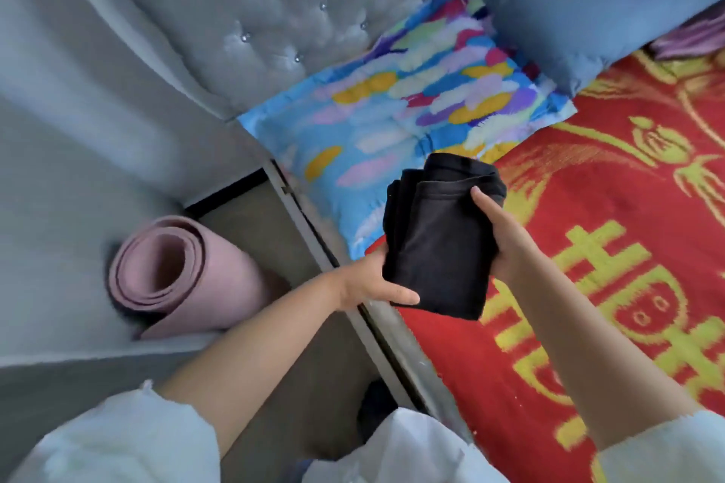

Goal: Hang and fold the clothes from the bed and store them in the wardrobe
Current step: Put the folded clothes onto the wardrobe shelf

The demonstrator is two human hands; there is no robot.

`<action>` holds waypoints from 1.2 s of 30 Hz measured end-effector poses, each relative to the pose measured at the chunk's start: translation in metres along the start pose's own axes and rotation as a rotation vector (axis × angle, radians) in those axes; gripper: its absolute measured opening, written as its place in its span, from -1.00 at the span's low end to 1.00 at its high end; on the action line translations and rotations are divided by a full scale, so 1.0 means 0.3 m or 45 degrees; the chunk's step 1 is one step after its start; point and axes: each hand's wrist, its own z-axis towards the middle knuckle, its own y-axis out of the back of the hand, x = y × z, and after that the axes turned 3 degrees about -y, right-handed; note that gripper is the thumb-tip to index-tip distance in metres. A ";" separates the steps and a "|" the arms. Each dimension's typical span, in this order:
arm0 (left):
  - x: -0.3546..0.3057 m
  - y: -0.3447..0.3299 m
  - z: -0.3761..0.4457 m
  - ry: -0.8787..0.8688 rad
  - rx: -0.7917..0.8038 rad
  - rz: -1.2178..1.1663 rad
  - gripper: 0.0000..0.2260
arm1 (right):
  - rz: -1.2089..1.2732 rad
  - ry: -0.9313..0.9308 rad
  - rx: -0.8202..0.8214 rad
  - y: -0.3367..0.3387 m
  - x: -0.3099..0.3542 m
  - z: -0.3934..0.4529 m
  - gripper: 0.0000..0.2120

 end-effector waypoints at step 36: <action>0.886 0.234 -2.926 -0.922 -2.099 -0.706 -0.35 | -0.870 -0.125 1.410 -2.413 -1.722 -1.355 -0.68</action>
